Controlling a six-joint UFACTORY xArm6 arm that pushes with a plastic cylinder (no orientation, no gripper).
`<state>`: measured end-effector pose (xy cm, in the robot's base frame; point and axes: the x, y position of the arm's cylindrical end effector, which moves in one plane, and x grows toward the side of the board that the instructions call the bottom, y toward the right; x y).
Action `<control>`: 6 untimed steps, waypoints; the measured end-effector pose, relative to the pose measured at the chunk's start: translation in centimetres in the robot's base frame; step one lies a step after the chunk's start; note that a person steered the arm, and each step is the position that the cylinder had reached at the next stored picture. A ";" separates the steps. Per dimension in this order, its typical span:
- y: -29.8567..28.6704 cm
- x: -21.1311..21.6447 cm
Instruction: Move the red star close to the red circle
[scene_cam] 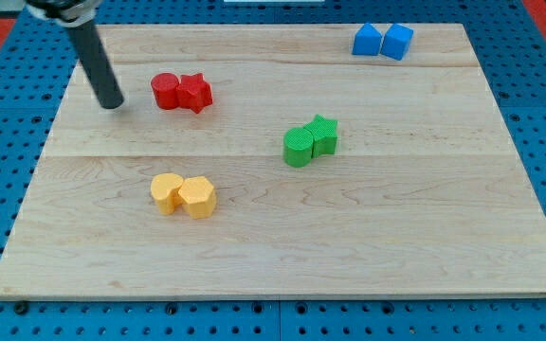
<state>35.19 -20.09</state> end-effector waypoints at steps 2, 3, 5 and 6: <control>17.4 -1.8; 21.2 -5.6; 15.3 5.9; 5.6 1.2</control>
